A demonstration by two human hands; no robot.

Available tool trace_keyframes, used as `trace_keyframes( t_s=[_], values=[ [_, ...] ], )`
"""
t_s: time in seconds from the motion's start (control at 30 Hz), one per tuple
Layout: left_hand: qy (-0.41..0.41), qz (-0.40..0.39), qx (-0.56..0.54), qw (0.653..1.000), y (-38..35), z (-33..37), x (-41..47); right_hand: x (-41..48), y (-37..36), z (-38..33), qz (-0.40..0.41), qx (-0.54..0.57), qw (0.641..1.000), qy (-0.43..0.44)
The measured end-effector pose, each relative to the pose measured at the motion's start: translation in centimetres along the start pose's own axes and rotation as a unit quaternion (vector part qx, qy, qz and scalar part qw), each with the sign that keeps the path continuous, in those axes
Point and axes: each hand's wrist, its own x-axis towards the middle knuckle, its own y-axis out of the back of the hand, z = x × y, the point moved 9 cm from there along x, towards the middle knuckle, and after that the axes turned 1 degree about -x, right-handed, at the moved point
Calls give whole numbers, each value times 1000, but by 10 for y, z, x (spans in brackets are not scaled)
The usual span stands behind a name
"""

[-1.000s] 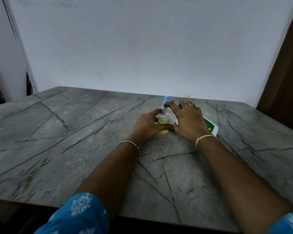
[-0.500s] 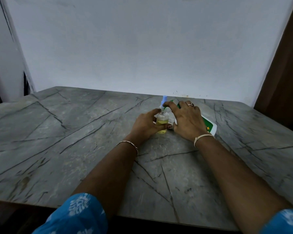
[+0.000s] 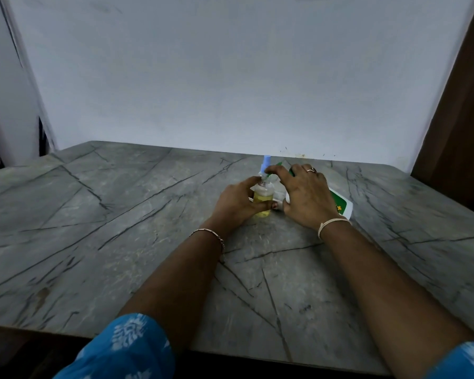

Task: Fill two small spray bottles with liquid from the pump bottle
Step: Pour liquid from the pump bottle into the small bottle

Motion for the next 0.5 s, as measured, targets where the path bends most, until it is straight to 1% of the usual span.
trace_keyframes(
  t_s=[0.17, 0.33, 0.5],
  values=[
    [-3, 7, 3, 1000, 2, -1, 1, 2, 1, -2, 5, 5, 1000, -2],
    [6, 8, 11, 1000, 1, -3, 1, -1, -1, -3, 10, -10, 1000, 19],
    [0, 8, 10, 1000, 1, -2, 1, -2, 1, 1, 11, 6, 1000, 16]
  ],
)
